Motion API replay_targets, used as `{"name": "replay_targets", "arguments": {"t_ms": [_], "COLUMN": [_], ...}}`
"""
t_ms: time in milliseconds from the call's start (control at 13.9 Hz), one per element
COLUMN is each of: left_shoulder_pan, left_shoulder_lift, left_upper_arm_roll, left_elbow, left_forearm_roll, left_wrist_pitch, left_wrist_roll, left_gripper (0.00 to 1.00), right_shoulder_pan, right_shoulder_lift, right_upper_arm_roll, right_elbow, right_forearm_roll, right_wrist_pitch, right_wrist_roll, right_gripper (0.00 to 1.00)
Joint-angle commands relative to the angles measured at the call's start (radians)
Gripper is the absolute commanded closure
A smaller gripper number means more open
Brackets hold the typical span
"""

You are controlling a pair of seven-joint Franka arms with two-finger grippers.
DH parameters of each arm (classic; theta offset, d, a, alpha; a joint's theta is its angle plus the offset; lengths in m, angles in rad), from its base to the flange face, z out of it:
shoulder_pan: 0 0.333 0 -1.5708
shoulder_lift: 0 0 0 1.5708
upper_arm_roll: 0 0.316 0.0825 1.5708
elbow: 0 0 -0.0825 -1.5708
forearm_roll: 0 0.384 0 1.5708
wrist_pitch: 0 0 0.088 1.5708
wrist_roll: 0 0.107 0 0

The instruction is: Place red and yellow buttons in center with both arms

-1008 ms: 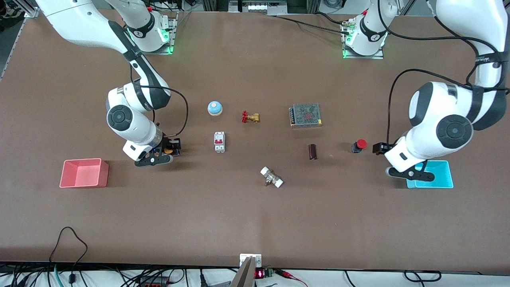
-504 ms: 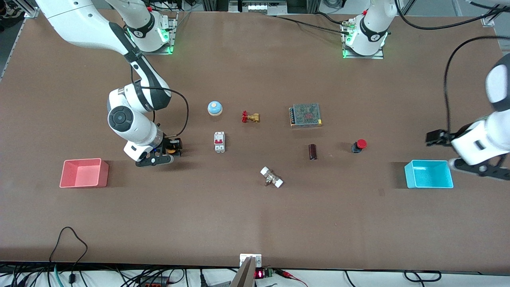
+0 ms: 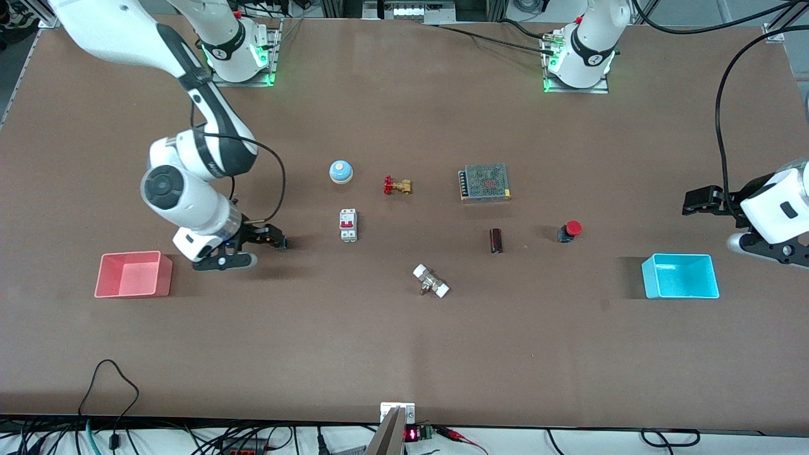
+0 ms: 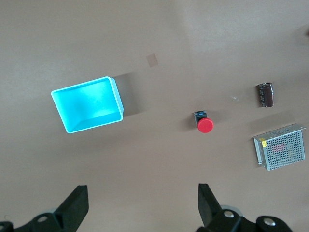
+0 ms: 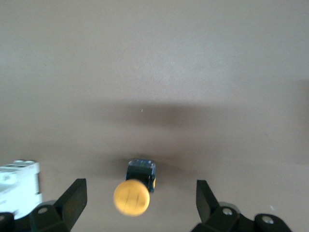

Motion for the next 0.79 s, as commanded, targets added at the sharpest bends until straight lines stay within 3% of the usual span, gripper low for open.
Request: {"name": "replay_targets", "arguments": {"t_ms": [0, 360, 504, 576, 648, 720], "left_shoulder_pan": [-0.002, -0.020, -0.092, -0.103, -0.096, -0.100], "left_shoulder_lift": [-0.050, -0.047, -0.176, -0.277, -0.333, -0.363], "left_upper_arm_roll": [-0.003, 0.018, 0.087, 0.116, 0.118, 0.121], "left_elbow": [-0.018, -0.037, -0.230, -0.375, -0.457, -0.481], "left_forearm_roll": [-0.017, -0.018, -0.017, -0.017, -0.019, -0.019], "left_wrist_pitch": [-0.035, -0.001, 0.093, 0.223, 0.296, 0.312], "left_wrist_roll": [0.002, -0.014, -0.025, -0.022, -0.022, -0.022], "left_gripper": [0.00, 0.00, 0.00, 0.00, 0.00, 0.00], "right_shoulder_pan": [-0.027, -0.038, -0.027, -0.005, 0.014, 0.014], "right_shoulder_lift": [-0.123, -0.321, -0.343, -0.345, -0.345, -0.346], "right_upper_arm_roll": [-0.004, -0.131, -0.198, -0.240, -0.262, -0.263], "right_elbow": [0.057, 0.106, 0.172, 0.218, 0.264, 0.271], "right_forearm_roll": [0.058, 0.046, 0.046, 0.046, 0.051, 0.051], "right_wrist_pitch": [-0.186, -0.365, -0.468, -0.551, -0.643, -0.684], "right_wrist_roll": [-0.077, -0.118, -0.117, -0.117, -0.120, -0.114], "right_gripper": [0.00, 0.00, 0.00, 0.00, 0.00, 0.00]}}
